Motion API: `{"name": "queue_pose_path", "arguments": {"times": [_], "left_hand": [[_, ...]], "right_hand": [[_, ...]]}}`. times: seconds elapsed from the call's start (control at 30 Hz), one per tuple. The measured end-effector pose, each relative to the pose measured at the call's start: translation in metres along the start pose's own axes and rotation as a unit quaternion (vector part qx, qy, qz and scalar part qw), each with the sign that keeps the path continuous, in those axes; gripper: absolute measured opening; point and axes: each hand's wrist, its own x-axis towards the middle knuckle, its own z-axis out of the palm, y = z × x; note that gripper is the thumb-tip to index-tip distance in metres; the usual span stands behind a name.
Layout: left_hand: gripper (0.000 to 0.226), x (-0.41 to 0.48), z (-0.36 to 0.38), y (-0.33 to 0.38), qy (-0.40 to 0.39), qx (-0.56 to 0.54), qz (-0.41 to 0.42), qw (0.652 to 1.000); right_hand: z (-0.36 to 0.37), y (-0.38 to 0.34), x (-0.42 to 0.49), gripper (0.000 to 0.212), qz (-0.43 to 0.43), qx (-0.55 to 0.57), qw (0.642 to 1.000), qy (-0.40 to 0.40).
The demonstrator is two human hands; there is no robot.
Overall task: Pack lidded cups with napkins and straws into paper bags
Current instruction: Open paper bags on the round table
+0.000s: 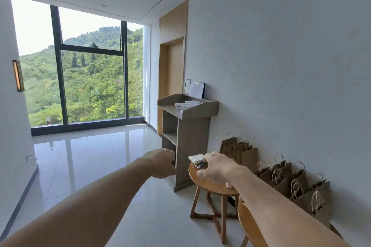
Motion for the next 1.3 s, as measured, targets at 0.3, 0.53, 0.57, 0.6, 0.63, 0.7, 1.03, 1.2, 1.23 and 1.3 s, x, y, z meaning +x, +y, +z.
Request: {"name": "queue_pose_path", "arguments": {"times": [0.3,0.53,0.57,0.6,0.63,0.7,1.03,1.2,1.23,1.3], "left_hand": [[0.029,0.187,0.010,-0.078,0.007,0.016,0.032,0.999],[0.031,0.330,0.005,-0.167,-0.002,0.033,0.085,0.996],[0.032,0.350,0.003,-0.177,0.001,0.036,0.091,0.995],[0.033,0.370,0.001,-0.186,0.006,0.034,0.096,0.995],[0.034,0.389,-0.001,-0.193,0.010,0.029,0.103,0.994],[0.035,0.424,-0.001,-0.199,0.002,0.031,0.116,0.993],[0.045,0.619,0.037,-0.183,-0.026,0.060,0.162,0.985],[0.044,0.717,0.045,-0.167,-0.046,0.068,0.170,0.982],[0.044,0.735,0.047,-0.163,-0.045,0.066,0.172,0.982],[0.047,0.769,0.051,-0.153,-0.049,0.055,0.178,0.981]], "right_hand": [[0.005,0.004,0.188,0.065,0.017,-0.014,1.000,-0.008],[0.020,-0.014,0.325,0.067,0.063,-0.015,0.998,-0.017],[0.021,-0.015,0.344,0.067,0.069,-0.015,0.997,-0.009],[0.022,-0.015,0.363,0.067,0.073,-0.012,0.997,-0.001],[0.023,-0.015,0.380,0.067,0.076,-0.009,0.997,0.002],[0.025,-0.013,0.410,0.066,0.087,-0.003,0.996,-0.007],[0.026,0.074,0.568,0.062,0.146,-0.006,0.989,0.001],[0.022,0.129,0.645,0.062,0.169,0.007,0.985,-0.023],[0.019,0.141,0.659,0.063,0.170,0.006,0.985,-0.022],[0.014,0.163,0.684,0.063,0.174,0.002,0.985,-0.017]]}}
